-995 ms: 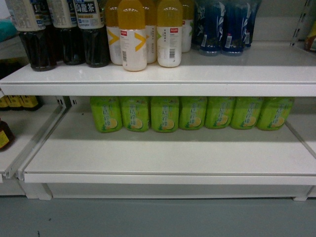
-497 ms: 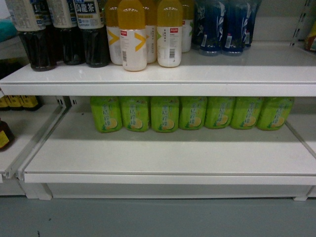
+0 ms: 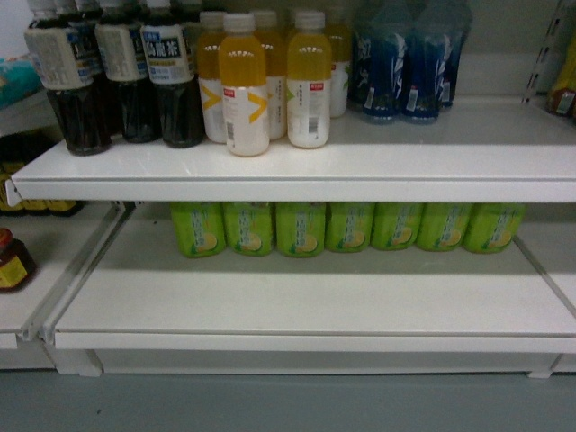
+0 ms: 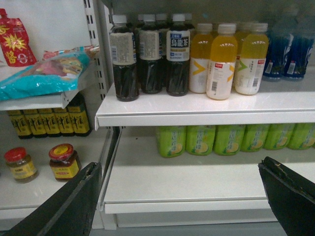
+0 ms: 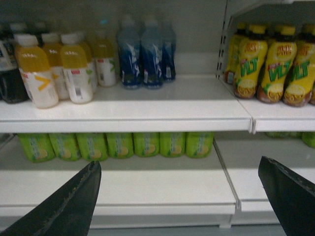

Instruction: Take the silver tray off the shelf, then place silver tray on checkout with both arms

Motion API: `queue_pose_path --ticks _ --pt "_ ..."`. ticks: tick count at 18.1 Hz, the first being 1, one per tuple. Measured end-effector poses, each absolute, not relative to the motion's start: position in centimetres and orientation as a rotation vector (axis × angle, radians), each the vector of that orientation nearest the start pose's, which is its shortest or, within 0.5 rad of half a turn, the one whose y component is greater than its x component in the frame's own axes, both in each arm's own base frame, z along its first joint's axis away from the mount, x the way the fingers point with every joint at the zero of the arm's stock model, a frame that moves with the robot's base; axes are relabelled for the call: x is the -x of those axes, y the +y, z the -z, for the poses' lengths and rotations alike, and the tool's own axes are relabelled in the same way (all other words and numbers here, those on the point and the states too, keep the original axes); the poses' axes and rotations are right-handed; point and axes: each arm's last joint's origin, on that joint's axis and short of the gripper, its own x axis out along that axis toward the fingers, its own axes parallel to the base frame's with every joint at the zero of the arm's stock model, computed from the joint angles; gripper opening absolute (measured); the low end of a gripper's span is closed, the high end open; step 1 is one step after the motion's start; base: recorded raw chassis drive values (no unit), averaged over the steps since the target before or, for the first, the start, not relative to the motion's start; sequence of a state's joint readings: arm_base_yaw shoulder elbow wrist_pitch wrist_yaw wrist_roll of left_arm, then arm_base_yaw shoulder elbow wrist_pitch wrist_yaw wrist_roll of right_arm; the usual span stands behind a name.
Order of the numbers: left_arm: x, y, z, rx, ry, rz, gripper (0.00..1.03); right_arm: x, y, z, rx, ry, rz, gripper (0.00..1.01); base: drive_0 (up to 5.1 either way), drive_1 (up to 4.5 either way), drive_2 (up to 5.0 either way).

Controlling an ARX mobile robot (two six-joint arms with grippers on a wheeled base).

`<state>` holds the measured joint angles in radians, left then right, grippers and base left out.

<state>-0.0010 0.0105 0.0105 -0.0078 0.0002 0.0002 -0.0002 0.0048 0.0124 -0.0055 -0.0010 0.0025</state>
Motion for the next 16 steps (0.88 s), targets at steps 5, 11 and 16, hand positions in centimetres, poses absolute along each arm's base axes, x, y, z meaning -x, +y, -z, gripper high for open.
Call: queue_pose_path --ticks 5,11,16 --pt "-9.77 -0.01 -16.58 -0.001 0.004 0.002 0.98 -9.72 0.0 -16.69 -0.003 -0.002 0.001 0.98 0.0 0.0 0.0" --pt "-9.77 0.0 -16.63 0.0 0.0 -0.002 0.98 -9.72 0.0 -16.74 -0.002 -0.008 0.0 0.98 0.0 0.0 0.0" --pt "-9.77 -0.01 -16.6 -0.001 0.003 0.001 0.98 -9.72 0.0 -16.7 -0.002 -0.004 0.0 0.98 0.0 0.0 0.0"
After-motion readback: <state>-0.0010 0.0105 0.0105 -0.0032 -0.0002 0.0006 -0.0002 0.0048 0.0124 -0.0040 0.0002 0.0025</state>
